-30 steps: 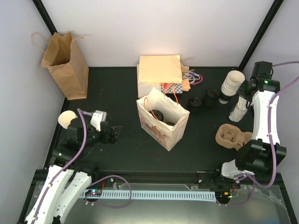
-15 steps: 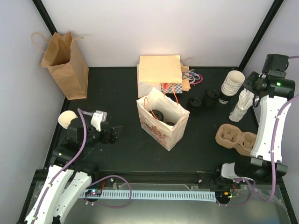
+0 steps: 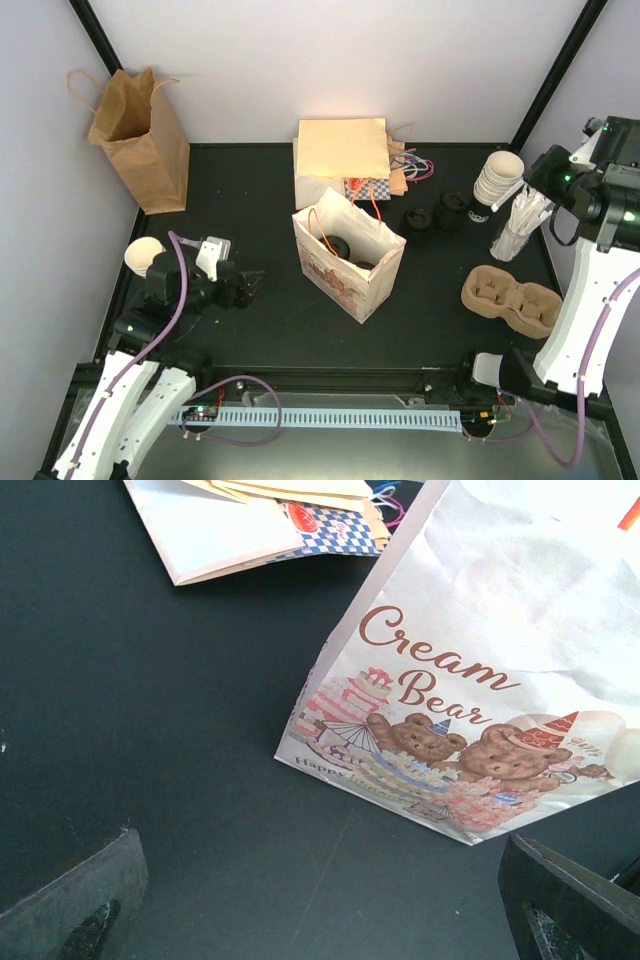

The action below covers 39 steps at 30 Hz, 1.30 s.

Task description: Pack the takeout coffee

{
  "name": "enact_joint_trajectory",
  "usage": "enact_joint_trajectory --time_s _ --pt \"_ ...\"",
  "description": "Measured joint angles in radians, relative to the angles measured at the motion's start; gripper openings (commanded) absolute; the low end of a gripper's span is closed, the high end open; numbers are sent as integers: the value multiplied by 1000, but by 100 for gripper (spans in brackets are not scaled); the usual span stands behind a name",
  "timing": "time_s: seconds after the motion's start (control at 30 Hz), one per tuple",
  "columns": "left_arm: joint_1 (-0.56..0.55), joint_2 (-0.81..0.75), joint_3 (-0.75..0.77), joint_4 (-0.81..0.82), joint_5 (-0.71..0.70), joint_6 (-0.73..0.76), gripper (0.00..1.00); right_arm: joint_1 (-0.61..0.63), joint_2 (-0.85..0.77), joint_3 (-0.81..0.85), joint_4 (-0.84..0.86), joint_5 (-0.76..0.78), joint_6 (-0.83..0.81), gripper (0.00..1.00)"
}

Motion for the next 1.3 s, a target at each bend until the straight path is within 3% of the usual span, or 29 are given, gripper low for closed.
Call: enact_joint_trajectory --time_s 0.27,0.43,0.53,0.67,0.87,1.07,1.3 --pt "0 10 0 0 0 0 99 0 -163 -110 44 -366 31 1" --pt "0 30 0 0 3 0 99 13 -214 -201 156 -603 69 1" --pt "0 36 0 0 4 0 99 35 -221 -232 275 -701 131 1" --pt "0 39 0 0 5 0 99 74 -276 -355 564 -808 308 1" --pt "0 53 0 0 5 0 99 241 -293 -412 885 -898 488 1" --pt "0 56 0 -1 5 0 99 387 -284 -412 948 -930 485 1" --pt "0 74 0 -1 4 0 99 411 -304 -473 932 -942 439 1"
